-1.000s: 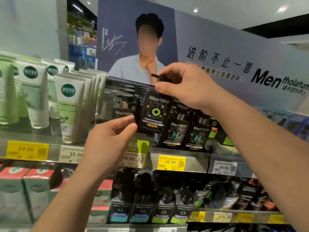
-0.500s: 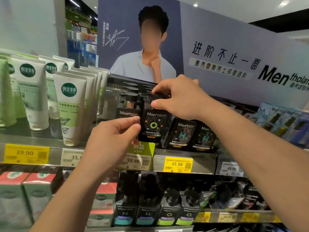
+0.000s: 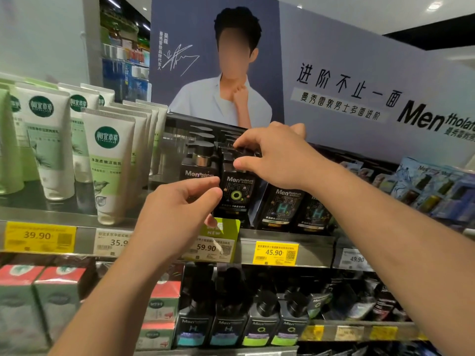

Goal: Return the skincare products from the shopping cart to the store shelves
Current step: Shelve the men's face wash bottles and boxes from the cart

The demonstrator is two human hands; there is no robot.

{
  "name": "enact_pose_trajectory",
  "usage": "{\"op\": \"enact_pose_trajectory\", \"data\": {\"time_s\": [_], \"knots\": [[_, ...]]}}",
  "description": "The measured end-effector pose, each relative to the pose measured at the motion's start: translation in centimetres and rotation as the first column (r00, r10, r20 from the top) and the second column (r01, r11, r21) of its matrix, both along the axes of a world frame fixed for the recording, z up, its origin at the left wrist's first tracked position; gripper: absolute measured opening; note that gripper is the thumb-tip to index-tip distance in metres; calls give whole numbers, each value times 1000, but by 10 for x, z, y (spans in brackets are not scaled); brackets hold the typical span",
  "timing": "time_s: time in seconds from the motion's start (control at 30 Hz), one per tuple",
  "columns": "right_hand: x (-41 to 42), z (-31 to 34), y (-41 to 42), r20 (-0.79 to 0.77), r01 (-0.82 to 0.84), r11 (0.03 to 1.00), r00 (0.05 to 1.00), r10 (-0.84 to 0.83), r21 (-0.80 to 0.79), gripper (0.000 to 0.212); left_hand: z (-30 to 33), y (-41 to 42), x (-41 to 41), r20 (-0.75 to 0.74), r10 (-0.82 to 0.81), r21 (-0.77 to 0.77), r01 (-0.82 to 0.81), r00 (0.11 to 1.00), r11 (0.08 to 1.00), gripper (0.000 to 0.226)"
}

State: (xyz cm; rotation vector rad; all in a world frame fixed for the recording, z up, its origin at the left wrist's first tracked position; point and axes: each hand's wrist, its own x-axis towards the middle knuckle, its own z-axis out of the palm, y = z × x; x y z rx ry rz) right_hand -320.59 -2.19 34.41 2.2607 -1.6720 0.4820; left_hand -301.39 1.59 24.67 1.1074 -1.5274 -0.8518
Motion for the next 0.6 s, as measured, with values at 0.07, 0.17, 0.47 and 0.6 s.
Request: {"op": "enact_pose_trajectory", "data": {"time_s": [0.07,0.17,0.47,0.6], "knots": [[0,-1,-1,-24,6,1000,1000,-6,-6,41,-1,-1,-1,-26,-7,-2,7,1000,1000,24],[0,0,0,-48,20,1000,999,-20,-1,45,-3,-1,-3,-50,-20,-6,19,999,1000,22],[-9,3,19,9,22,998,1000,-22,-56,41,-3,4,-10,-175,-65,-34,60,982,998,16],[-20,3,35,71,-8,990,997,18,-144,31,3,12,-21,-205,-115,-59,104,972,993,18]]}}
